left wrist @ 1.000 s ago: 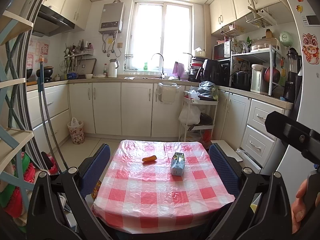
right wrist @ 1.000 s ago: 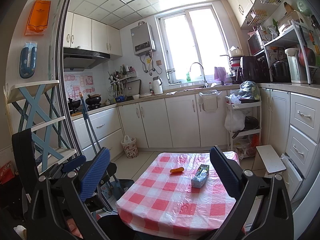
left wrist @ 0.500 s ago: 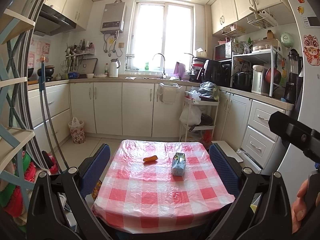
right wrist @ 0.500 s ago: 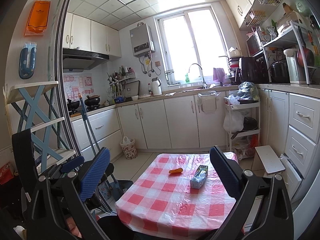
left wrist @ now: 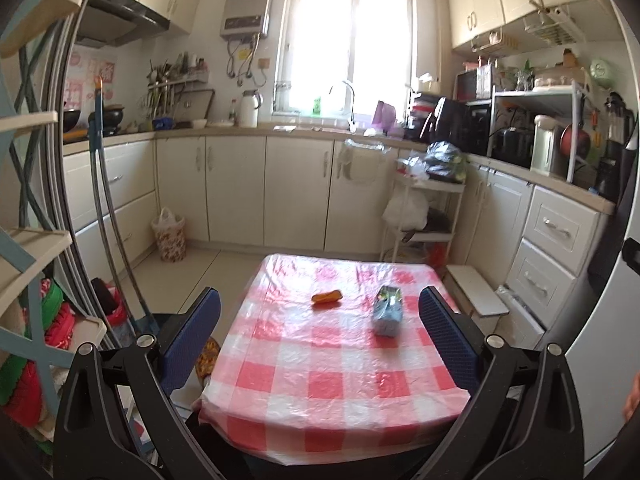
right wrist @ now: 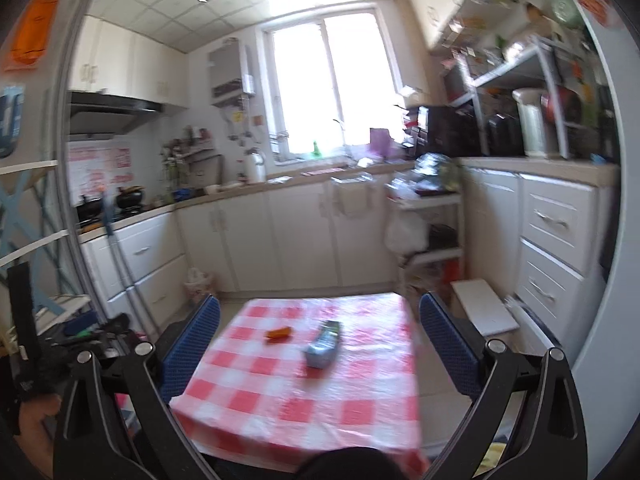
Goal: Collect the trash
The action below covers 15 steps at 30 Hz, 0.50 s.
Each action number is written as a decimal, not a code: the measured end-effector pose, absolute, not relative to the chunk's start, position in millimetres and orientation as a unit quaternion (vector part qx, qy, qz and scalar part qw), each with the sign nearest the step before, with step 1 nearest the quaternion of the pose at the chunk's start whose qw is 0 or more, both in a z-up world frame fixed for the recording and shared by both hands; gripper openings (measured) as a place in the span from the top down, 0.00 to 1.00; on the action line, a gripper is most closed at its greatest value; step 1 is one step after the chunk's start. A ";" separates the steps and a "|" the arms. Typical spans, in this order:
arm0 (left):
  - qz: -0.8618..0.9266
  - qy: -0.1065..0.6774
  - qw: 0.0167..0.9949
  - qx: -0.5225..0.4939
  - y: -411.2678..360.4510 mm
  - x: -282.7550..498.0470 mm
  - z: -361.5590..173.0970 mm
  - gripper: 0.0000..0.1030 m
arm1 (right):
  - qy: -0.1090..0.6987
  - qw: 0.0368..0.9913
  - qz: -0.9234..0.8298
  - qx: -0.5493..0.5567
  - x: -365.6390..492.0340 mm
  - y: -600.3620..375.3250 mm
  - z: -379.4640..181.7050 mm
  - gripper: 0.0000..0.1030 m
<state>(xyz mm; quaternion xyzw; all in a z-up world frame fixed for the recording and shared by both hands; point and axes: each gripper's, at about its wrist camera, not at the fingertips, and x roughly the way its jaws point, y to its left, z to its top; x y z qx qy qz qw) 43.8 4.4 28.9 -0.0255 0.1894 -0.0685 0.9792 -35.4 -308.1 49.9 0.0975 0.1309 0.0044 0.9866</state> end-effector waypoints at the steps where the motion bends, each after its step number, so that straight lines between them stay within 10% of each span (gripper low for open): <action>1: -0.068 0.198 0.977 -0.023 2.8 51.6 22.5 0.07 | 0.141 0.984 -0.011 0.106 -31.4 -323.1 41.2 0.07; 15: -0.076 0.297 0.951 0.040 -62.3 145.5 -55.6 0.07 | 0.287 0.947 -0.008 0.144 73.5 -354.4 -60.5 0.07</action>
